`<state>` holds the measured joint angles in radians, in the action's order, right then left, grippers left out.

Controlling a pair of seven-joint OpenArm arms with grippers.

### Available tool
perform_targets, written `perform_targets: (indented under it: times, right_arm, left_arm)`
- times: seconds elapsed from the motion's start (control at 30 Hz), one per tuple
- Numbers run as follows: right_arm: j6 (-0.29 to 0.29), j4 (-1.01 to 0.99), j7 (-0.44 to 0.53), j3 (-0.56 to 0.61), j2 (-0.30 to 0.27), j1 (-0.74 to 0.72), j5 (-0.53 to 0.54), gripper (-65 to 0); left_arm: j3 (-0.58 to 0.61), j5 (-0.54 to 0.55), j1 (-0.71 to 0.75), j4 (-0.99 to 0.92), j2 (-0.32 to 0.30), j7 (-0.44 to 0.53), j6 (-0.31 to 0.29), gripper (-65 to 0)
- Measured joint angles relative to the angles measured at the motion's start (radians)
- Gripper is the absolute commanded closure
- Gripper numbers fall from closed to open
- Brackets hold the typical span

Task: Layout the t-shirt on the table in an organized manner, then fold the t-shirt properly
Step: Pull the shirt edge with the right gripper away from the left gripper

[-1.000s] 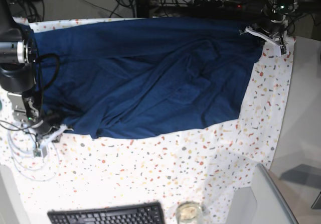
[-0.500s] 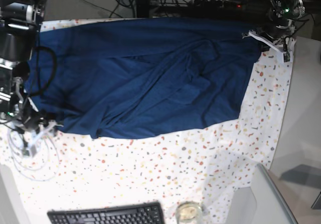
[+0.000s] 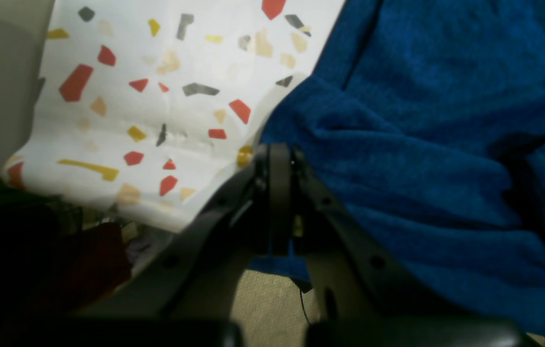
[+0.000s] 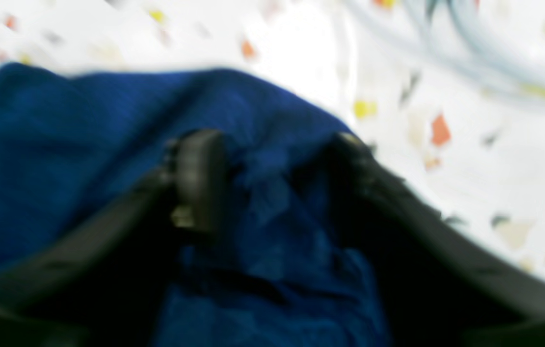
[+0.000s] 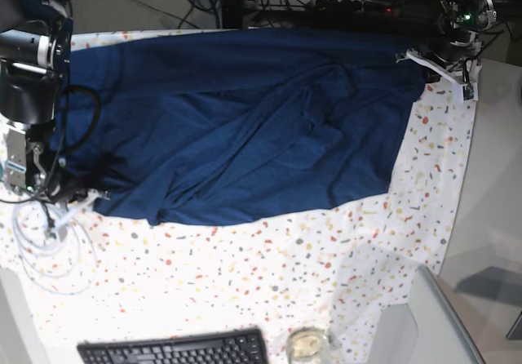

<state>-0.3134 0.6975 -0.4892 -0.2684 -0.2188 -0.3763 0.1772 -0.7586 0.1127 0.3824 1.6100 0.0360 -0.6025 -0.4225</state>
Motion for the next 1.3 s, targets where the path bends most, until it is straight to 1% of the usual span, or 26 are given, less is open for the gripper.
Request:
perform_targets:
  times: [0.03, 0.07, 0.1, 0.13, 0.43, 0.67, 0.77, 0.93, 1.03, 1.17, 1.23, 1.3]
  right_arm:
    - [0.002, -0.006, 0.011, 0.0, -0.005, 0.0, 0.001, -10.4]
    - [0.002, -0.009, -0.003, 0.0, -0.01, -0.004, 0.003, -4.8]
    - [0.002, -0.015, -0.008, 0.0, -0.012, -0.011, -0.001, -1.2]
    - [0.003, -0.02, -0.006, 0.0, -0.013, -0.018, 0.0, 0.0]
    - [0.003, -0.037, -0.005, 0.0, -0.013, -0.048, 0.0, -0.2]
    - [0.003, -0.037, 0.003, 0.0, -0.047, -0.076, -0.001, -0.6]
    - [0.003, -0.039, 0.038, 0.0, -0.042, -0.075, 0.0, -0.8]
    - [0.003, -0.039, 0.047, 0.0, -0.042, -0.074, -0.001, -0.6]
    - [0.003, -0.039, 0.091, 0.0, -0.04, -0.072, 0.0, -0.6]
    - [0.005, -0.039, 0.101, 0.0, -0.041, -0.072, -0.001, -0.6]
    - [0.05, -0.041, 0.101, 0.0, -0.04, -0.072, -0.001, -0.8]
    - [0.083, -0.043, 0.104, 0.0, -0.041, -0.072, 0.002, -1.4]
  left_arm:
    - [0.0, 0.0, 0.0, 0.0, 0.0, 0.0, -0.001, 0.0]
    - [0.001, 0.0, 0.0, 0.0, 0.0, 0.0, -0.004, 0.0]
    - [0.001, -0.001, 0.0, 0.0, 0.0, -0.001, -0.004, 0.0]
    - [0.001, 0.0, 0.0, 0.0, 0.0, 0.0, -0.003, 0.0]
    - [0.001, 0.0, 0.0, 0.0, 0.0, 0.0, -0.003, 0.0]
    - [0.001, 0.0, 0.0, -0.047, 0.0, 0.007, -0.003, 0.0]
    - [0.001, 0.0, 0.0, -0.05, -0.001, 0.007, -0.003, 0.0]
    - [0.001, 0.0, 0.0, -0.05, -0.001, 0.007, -0.003, 0.0]
    - [0.0, 0.0, 0.0, -0.05, -0.001, 0.007, -0.003, 0.0]
    - [-0.05, 0.0, -0.004, -0.05, 0.0, 0.007, -0.007, 0.0]
    - [-0.067, -0.001, -0.003, -0.05, -0.003, 0.007, 0.001, 0.0]
    - [-0.078, -0.002, -0.003, -0.05, -0.005, 0.007, 0.0, 0.0]
